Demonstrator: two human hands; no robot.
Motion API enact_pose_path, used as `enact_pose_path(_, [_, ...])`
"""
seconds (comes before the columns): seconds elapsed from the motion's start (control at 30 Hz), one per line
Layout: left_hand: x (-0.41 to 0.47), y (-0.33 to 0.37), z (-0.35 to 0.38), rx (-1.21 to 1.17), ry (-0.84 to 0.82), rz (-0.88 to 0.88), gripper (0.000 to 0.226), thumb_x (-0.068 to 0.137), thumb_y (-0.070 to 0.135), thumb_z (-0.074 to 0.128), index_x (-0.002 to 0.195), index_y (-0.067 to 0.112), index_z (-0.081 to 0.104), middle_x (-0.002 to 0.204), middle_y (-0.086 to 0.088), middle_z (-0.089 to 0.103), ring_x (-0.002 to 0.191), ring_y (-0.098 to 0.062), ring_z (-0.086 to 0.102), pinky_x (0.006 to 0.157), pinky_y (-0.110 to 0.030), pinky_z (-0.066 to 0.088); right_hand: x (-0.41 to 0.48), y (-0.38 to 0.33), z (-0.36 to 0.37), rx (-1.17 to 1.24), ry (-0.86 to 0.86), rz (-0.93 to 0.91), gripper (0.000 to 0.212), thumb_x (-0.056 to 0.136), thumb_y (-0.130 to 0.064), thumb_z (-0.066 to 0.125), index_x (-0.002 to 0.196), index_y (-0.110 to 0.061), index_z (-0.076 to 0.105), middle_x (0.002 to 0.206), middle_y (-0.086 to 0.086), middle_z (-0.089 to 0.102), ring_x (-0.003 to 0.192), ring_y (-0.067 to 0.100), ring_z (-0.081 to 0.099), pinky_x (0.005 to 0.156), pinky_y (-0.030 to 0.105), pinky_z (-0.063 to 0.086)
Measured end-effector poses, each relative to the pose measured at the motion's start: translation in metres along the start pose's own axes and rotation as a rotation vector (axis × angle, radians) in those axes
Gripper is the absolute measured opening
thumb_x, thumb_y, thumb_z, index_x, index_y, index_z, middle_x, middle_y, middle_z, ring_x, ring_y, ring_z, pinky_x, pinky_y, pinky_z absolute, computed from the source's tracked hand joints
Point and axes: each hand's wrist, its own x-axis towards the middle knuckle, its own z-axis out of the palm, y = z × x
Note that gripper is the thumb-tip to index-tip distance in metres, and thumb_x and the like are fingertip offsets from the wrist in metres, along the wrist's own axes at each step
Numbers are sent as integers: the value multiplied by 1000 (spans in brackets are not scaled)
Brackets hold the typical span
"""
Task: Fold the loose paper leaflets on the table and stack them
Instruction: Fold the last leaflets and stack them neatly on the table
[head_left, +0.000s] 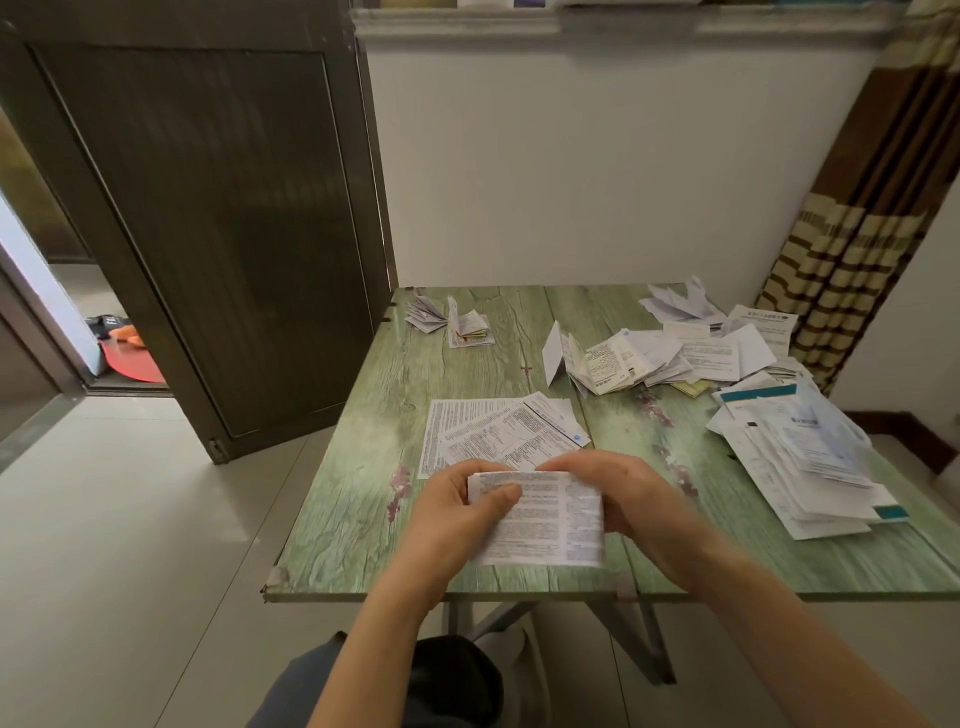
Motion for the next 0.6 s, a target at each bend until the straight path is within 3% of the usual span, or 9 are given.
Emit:
enact_pose_path(0.1, [0,-2,1,-2,-6,23,4,83,12,69,86,15,69,88,-7,72,83,-23,70,75,-36,57,3,4,6,-235,113,-79,17,87,-23,67,88,-6,69,89,16,69,81,28,69,74,47,56])
enact_pose_path(0.27, [0,-2,3,102,-18,39,14,83,20,69,70,24,73,71,6,70,67,-5,66,64,-19,53,0,4,8,-255,36,-116,14,86,-17,67,87,-4,69,85,16,70,80,29,69,72,42,55])
enact_pose_path(0.4, [5,-3,5,95,215,53,16,88,21,63,73,20,68,78,4,67,71,-8,63,54,-13,49,6,3,10,-24,177,-8,14,81,-4,70,88,3,60,79,15,69,64,18,69,53,25,54])
enact_pose_path(0.47, [7,-3,-2,11,315,55,15,88,21,63,74,18,68,77,3,67,71,-8,63,56,-15,48,7,1,11,115,196,38,13,80,5,68,88,5,58,72,18,68,56,20,67,50,24,54])
enact_pose_path(0.53, [8,-3,-12,-7,241,31,13,87,20,64,76,14,69,76,0,69,70,-11,65,59,-18,49,8,1,9,129,225,40,11,79,9,67,85,5,58,63,15,65,50,20,64,47,24,52])
enact_pose_path(0.6, [6,-3,-22,36,45,-61,11,86,18,65,84,8,70,79,-3,71,69,-13,68,58,-19,51,10,-1,6,61,250,11,10,78,9,69,80,3,60,60,13,63,46,16,60,44,22,48])
